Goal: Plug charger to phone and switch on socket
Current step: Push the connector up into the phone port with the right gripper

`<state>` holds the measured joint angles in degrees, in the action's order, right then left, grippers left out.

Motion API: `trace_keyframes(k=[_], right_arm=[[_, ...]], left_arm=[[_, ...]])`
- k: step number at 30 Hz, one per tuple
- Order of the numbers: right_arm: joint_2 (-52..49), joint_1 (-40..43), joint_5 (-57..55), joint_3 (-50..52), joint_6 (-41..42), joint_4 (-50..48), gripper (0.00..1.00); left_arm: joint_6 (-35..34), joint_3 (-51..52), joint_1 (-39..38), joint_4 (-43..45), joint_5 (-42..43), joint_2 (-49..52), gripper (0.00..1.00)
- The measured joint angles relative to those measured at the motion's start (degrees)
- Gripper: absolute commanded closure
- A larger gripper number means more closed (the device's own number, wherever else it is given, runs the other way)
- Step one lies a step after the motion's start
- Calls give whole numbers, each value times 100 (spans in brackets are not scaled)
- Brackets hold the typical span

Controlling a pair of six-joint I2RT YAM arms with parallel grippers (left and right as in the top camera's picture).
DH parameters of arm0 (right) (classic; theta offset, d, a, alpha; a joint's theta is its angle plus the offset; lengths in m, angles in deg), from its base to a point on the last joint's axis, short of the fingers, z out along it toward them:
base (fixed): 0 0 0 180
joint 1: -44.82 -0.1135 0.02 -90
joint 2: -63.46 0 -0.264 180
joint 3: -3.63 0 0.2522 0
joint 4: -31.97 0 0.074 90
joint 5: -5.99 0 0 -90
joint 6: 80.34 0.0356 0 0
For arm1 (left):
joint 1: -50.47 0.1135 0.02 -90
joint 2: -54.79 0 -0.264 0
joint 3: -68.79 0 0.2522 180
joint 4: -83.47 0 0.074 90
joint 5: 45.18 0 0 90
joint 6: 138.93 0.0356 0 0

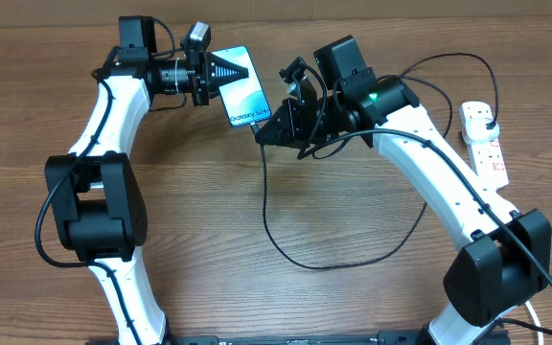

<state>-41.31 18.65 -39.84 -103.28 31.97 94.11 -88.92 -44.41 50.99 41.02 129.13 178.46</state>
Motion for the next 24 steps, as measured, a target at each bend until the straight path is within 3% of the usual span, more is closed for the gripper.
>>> trace_keyframes(k=[24], right_arm=[[-85,-7,37,72,337,-332,96]], left_arm=[[299,-37,22,46,-85,0,96]])
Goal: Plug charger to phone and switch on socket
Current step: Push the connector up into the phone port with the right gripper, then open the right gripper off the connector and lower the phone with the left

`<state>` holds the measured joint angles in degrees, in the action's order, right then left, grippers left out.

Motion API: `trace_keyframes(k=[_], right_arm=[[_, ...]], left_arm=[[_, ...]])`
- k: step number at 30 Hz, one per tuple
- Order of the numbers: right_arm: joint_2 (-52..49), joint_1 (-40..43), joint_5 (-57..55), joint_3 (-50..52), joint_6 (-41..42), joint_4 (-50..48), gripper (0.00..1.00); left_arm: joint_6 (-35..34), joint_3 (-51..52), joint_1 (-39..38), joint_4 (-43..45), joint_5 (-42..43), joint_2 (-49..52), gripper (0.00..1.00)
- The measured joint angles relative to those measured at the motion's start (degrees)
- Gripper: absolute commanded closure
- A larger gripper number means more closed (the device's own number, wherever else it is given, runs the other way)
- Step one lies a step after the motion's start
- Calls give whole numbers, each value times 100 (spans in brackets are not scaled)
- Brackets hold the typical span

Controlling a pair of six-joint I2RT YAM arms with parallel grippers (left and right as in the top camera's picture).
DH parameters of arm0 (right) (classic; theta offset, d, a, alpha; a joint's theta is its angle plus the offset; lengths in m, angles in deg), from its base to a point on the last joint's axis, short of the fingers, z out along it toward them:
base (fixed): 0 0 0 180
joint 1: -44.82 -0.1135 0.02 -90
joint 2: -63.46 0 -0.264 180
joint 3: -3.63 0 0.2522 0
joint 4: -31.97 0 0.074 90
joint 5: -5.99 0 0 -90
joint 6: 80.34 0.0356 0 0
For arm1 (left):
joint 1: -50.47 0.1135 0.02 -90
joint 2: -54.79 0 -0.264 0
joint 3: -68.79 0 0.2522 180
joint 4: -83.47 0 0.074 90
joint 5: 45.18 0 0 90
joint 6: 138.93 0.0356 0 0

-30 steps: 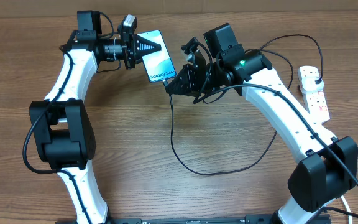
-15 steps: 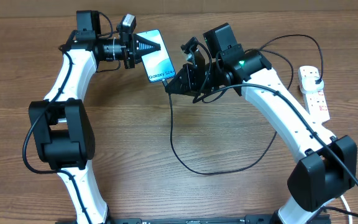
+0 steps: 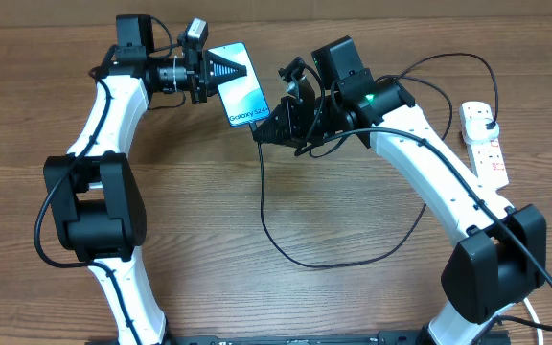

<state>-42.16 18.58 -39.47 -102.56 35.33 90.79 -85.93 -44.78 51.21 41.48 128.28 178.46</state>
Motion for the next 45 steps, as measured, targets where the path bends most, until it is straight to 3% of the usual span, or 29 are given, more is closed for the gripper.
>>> trace_keyframes(k=[3,9,19,24,32,37,45], right_arm=[[0,0,-2,4,11,4,95],[-7,13,-155,-7,-15,-168,79],[-11,398,-356,-20,-306,817,71],[-31,973,-466,-20,-649,1384,57],[-42,1676,-601,-20,-1088,1941,49],[-42,1827,-957,-20,-1196,2135,40],[-42,1827,-1484,-20,-1224,2330,37]], left_arm=[[9,0,0,2,0,0,96],[92,2,-81,-92,50,0,96],[439,2,-328,-179,-284,0,96],[929,2,-339,-498,-398,0,96],[2216,17,-398,-1952,-623,0,96],[3016,46,-612,-3053,-1687,0,96],[3622,46,-1029,-3202,-2704,0,96]])
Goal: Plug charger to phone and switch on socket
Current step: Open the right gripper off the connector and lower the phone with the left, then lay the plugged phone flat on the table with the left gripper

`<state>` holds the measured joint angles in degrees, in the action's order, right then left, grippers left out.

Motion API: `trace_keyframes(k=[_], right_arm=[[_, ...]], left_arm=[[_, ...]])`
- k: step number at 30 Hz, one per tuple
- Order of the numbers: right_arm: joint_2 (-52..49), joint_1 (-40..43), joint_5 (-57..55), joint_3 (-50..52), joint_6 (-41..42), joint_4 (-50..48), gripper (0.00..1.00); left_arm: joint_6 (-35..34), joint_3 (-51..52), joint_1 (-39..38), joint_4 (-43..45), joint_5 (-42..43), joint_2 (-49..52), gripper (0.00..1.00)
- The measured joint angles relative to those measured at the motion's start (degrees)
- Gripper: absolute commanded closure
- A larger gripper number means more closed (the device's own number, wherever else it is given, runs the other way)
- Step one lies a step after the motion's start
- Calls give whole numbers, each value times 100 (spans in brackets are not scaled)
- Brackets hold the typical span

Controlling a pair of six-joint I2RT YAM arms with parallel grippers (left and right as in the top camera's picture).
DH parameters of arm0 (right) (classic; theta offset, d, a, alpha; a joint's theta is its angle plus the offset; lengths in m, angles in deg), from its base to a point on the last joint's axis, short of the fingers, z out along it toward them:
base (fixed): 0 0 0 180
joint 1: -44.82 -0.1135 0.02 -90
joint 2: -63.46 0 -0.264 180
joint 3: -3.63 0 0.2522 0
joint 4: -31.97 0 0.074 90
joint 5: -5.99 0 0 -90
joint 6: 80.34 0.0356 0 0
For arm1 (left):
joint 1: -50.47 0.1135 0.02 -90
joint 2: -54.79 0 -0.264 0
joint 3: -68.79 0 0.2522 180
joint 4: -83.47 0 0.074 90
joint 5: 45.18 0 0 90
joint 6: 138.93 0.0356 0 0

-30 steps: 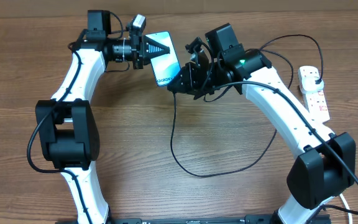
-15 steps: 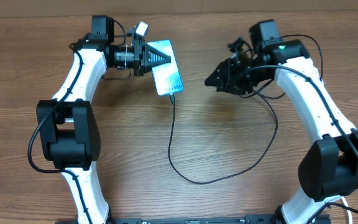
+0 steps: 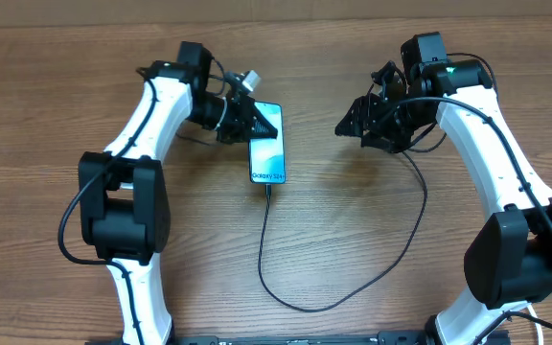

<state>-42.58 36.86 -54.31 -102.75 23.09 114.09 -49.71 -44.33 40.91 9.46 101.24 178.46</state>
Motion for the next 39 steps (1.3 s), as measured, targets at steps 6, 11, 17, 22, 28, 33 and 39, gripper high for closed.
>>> trace_keyframes(k=[6,11,17,22,28,33,39], right_arm=[[0,-13,-109,0,0,-22,35],[0,-94,-151,0,0,-33,34],[0,-190,-162,0,2,-31,34],[0,-269,-162,0,2,-26,34],[0,-369,-164,0,2,-26,34],[0,-376,-164,0,0,-20,34],[0,-376,-166,0,2,-17,34]], left_arm=[[101,0,-50,15,-317,2,96],[96,0,-44,55,-380,142,96],[-74,0,9,173,-424,575,96],[-197,0,101,129,-422,892,96],[-227,4,136,160,-457,1008,96],[-227,4,136,199,-560,1008,96],[-229,4,136,203,-680,1008,96]])
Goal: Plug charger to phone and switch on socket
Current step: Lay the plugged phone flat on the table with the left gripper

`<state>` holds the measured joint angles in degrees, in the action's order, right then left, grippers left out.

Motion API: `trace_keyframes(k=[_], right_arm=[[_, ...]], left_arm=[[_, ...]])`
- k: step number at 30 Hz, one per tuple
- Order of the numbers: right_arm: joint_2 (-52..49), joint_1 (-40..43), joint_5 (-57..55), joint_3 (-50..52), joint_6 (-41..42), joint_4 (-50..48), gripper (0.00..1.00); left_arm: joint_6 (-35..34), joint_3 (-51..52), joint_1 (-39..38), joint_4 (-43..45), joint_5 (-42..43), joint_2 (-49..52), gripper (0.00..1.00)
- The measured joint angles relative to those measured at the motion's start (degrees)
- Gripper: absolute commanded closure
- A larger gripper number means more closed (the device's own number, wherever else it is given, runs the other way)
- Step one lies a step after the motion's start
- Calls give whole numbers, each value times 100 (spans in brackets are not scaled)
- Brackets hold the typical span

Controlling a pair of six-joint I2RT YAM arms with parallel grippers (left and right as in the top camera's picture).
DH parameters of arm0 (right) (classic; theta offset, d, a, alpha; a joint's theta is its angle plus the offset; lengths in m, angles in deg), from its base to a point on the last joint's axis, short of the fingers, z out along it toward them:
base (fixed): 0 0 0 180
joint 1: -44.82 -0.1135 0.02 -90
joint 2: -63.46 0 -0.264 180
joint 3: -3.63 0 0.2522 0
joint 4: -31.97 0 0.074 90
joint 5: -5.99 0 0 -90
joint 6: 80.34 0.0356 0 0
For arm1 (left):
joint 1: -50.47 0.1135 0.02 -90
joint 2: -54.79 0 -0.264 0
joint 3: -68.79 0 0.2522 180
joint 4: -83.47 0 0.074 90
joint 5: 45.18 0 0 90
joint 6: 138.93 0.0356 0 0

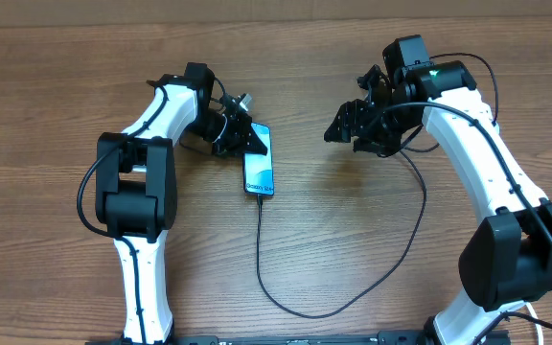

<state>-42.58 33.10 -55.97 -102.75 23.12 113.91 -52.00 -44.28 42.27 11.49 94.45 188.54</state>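
Note:
The phone (260, 165) lies screen up on the wooden table (65, 115), left of centre. The black charger cable (260, 249) is plugged into its near end. From there the cable loops toward the table front and runs back up under the right arm. My left gripper (246, 136) is at the phone's far end and looks shut on its top edge. My right gripper (336, 132) hangs to the right of the phone, well apart from it, open and holding nothing. The socket strip is hidden, covered by the right arm.
The cable's loop (391, 268) lies across the front middle of the table. Another stretch of cable (472, 59) arches over the right arm at the back. Both arm bases stand at the front edge.
The phone and my left gripper have shifted slightly left and nearer, and the phone is now flat on the wood. The right gripper has edged a little left and stays clear of the cable.
At first my left gripper held the phone up at the back centre while the right gripper held the cable's plug against its lower end. Later the phone, with the cable in it, was lower and left of centre, and the right gripper had let go and moved right. Now the phone rests on the table.

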Motion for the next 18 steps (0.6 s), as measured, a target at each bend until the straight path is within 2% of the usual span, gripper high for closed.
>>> trace_keyframes(k=[13,18], right_arm=[[0,-20,-2,0,-2,0,34],[0,-31,-2,0,-2,-2,31]], left_arm=[[-457,398,0,295,-234,-2,95],[-555,409,0,313,-232,-2,89]])
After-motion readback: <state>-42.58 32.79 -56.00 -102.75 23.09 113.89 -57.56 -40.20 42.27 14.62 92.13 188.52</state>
